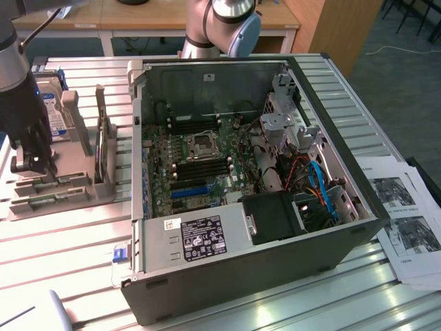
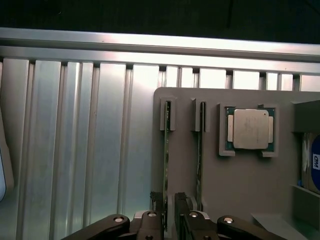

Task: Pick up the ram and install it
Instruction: 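Pick up the ram and move it above insertion slot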

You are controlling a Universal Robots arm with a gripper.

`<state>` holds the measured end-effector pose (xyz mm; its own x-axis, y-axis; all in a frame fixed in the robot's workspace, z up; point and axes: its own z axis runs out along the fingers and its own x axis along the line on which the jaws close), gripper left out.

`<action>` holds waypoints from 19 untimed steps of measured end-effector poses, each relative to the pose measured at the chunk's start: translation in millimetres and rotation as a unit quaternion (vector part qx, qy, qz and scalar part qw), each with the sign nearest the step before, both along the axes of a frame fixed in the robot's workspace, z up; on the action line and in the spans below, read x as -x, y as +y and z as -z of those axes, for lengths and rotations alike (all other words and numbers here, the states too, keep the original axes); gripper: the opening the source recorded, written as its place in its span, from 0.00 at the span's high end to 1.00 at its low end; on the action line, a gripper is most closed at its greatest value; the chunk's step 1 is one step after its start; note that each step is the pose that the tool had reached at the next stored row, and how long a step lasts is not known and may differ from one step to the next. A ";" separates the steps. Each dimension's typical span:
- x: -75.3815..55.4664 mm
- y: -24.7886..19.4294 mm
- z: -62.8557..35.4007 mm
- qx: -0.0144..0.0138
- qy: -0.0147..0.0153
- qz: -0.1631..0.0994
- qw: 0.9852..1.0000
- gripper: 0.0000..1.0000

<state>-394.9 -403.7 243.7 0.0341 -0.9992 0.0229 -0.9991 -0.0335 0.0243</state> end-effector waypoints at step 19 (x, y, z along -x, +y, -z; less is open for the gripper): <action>0.1 -0.3 25.4 0.000 0.000 0.000 1.000 0.76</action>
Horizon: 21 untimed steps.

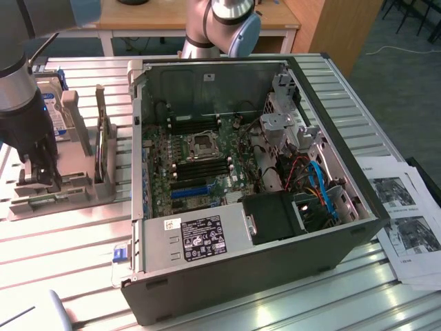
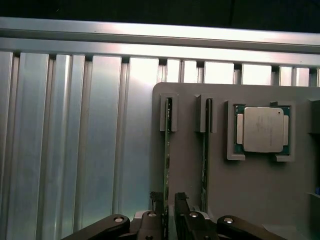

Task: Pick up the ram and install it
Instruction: 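Pick up the ram and move it above insertion slot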

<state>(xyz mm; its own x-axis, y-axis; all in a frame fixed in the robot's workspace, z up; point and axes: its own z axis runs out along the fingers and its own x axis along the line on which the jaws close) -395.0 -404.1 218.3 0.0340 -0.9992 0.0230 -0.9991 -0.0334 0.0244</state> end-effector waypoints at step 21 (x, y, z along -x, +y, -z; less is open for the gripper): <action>0.0 -1.2 10.9 0.000 0.000 0.000 1.000 0.76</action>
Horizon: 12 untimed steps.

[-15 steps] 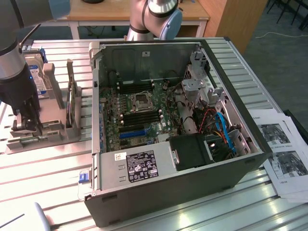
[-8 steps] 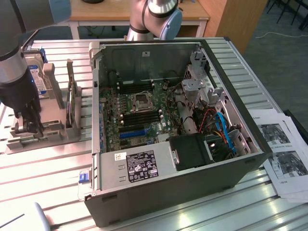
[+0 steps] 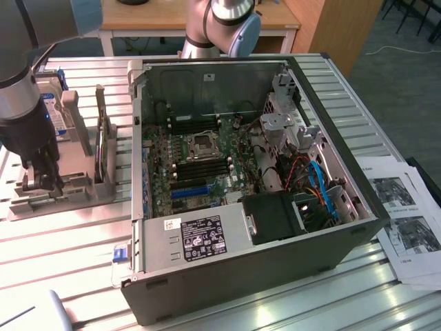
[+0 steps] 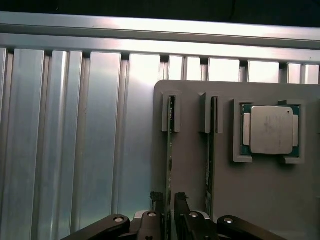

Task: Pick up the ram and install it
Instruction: 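Pick up the ram and move it above insertion slot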

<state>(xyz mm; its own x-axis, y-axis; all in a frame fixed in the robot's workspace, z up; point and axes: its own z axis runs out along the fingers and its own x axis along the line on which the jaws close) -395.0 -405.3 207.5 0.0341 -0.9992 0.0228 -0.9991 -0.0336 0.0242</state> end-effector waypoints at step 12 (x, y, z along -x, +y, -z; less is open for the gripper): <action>0.0 0.2 6.1 0.000 0.000 0.000 1.000 0.76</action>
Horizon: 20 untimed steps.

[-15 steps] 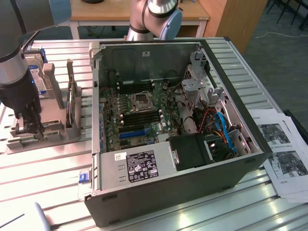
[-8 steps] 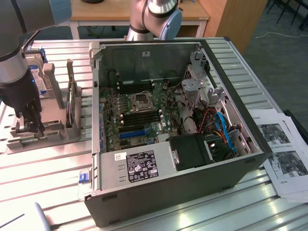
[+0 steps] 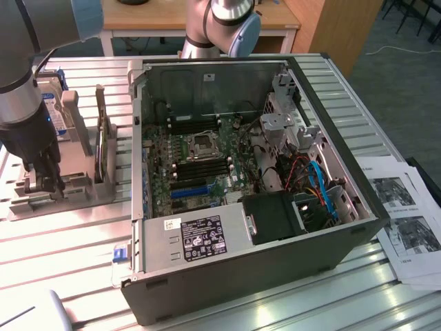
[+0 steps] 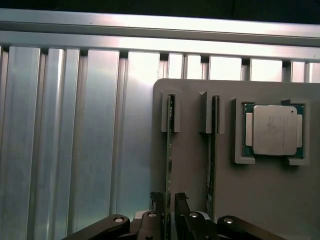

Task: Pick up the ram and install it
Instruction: 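Pick up the ram and move it above insertion slot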

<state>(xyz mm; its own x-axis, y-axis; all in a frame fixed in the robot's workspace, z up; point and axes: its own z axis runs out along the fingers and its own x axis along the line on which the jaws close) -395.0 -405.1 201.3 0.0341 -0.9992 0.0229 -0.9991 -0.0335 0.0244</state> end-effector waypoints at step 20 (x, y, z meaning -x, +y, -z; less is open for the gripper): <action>0.0 0.0 1.1 0.000 0.000 0.000 1.000 0.85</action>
